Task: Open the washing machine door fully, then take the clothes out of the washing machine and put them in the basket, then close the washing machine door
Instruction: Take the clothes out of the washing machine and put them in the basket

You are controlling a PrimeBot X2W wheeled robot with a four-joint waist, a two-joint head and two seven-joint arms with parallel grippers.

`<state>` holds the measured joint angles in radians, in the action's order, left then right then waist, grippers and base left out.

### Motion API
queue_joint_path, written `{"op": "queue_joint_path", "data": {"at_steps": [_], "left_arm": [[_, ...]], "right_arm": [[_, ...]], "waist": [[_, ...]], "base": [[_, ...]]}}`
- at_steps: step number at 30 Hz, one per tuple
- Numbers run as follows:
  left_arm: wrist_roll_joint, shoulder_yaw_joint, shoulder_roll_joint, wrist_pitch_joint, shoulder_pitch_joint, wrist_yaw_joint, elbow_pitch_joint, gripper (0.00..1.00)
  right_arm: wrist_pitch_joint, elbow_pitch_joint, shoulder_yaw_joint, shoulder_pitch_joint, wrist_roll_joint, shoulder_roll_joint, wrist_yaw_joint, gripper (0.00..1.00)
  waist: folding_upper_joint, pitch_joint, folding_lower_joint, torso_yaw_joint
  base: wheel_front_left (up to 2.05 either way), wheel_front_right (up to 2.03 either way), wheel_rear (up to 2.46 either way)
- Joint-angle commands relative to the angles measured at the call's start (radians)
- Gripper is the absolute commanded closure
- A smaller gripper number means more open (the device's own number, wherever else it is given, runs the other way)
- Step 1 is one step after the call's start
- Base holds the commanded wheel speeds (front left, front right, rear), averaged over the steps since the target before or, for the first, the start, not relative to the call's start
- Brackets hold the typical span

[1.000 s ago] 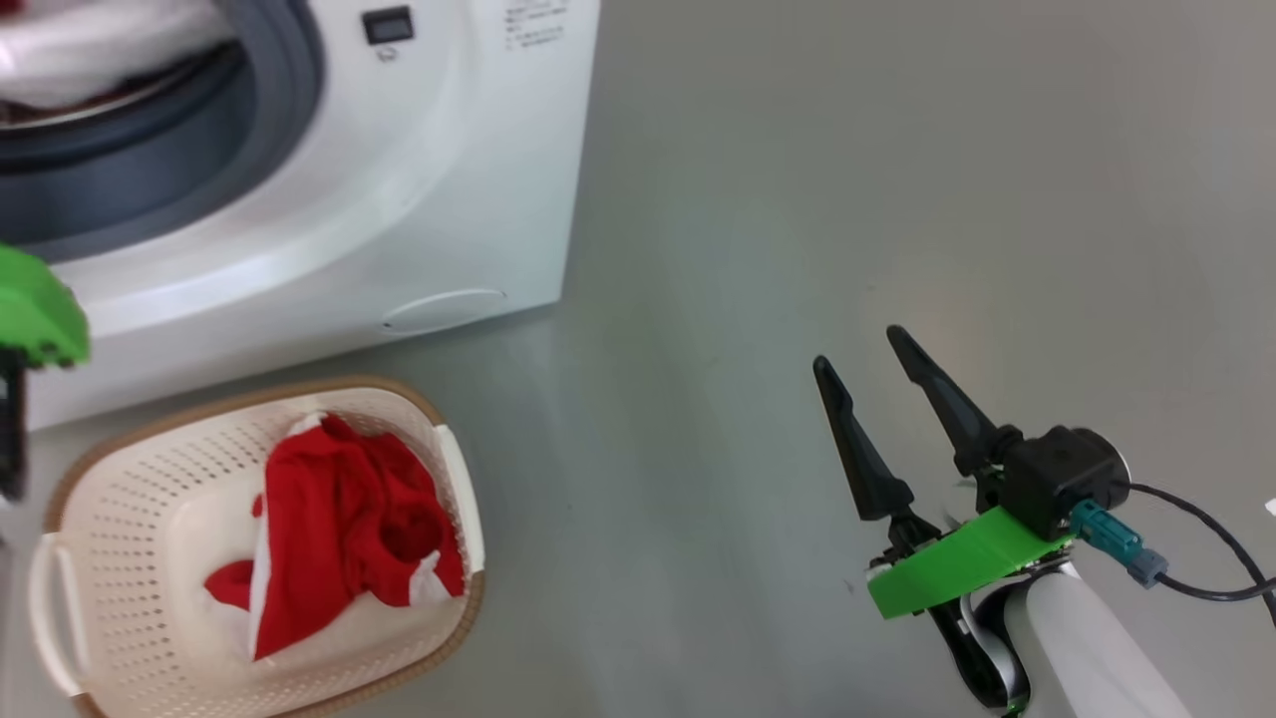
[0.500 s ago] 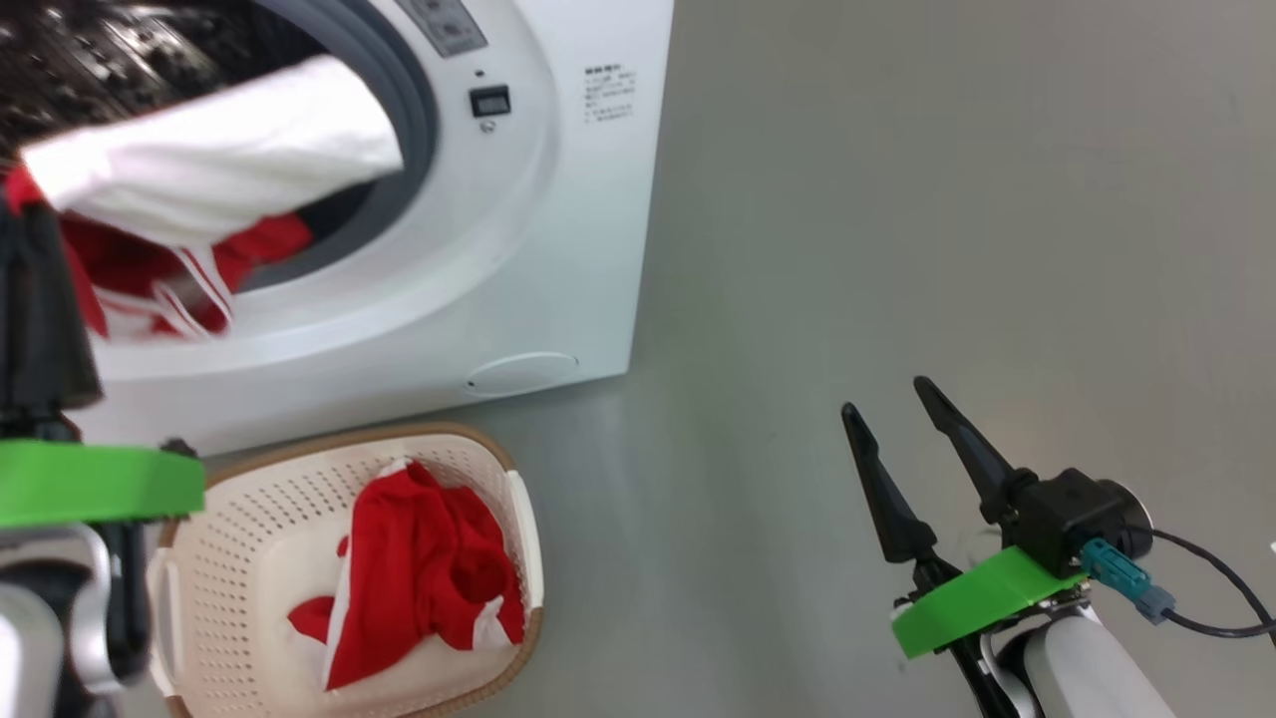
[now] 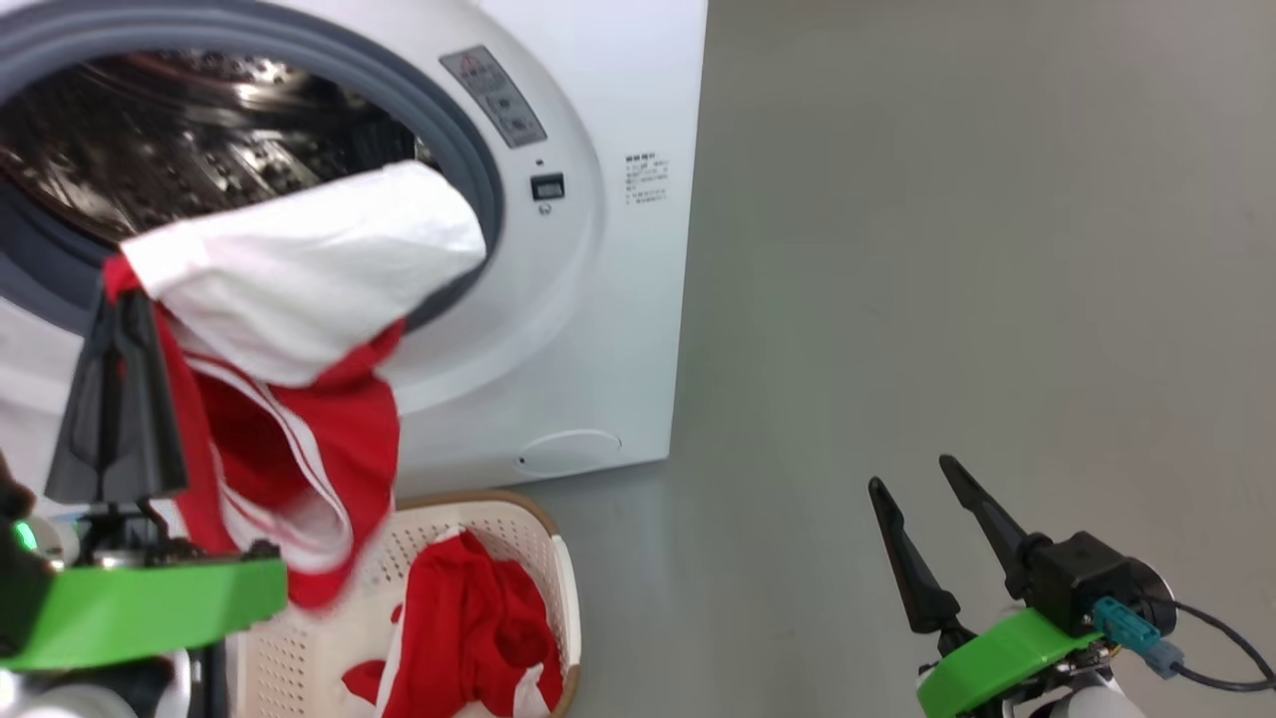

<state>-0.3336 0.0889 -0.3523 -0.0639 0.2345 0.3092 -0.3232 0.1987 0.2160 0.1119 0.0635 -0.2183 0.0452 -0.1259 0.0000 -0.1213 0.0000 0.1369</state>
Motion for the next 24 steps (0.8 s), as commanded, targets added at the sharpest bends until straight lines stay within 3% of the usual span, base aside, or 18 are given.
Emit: {"op": "queue_joint_path", "data": {"at_steps": [1,12,24], "left_arm": [[0.007,-0.037,-0.021,-0.011,0.010,0.009,-0.041,1.00],[-0.007,-0.026,-0.004,-0.062,-0.040,0.001,-0.060,1.00],[-0.066,-0.030,0.049,-0.155,-0.108,-0.024,0.079,1.00]], "right_arm": [[-0.005,-0.032,0.018,0.000,0.012,0.005,-0.005,0.00],[-0.036,-0.070,0.011,-0.054,0.018,0.005,-0.005,0.00],[-0.041,-0.098,0.009,-0.055,0.012,0.005,-0.005,0.00]], "waist": [[0.0000,0.039,0.0000,-0.015],[0.0000,0.091,0.0000,-0.028],[0.0000,0.058,0.0000,-0.018]], "base": [[0.00,0.00,0.00],[0.00,0.00,0.00],[0.00,0.00,0.00]]}}
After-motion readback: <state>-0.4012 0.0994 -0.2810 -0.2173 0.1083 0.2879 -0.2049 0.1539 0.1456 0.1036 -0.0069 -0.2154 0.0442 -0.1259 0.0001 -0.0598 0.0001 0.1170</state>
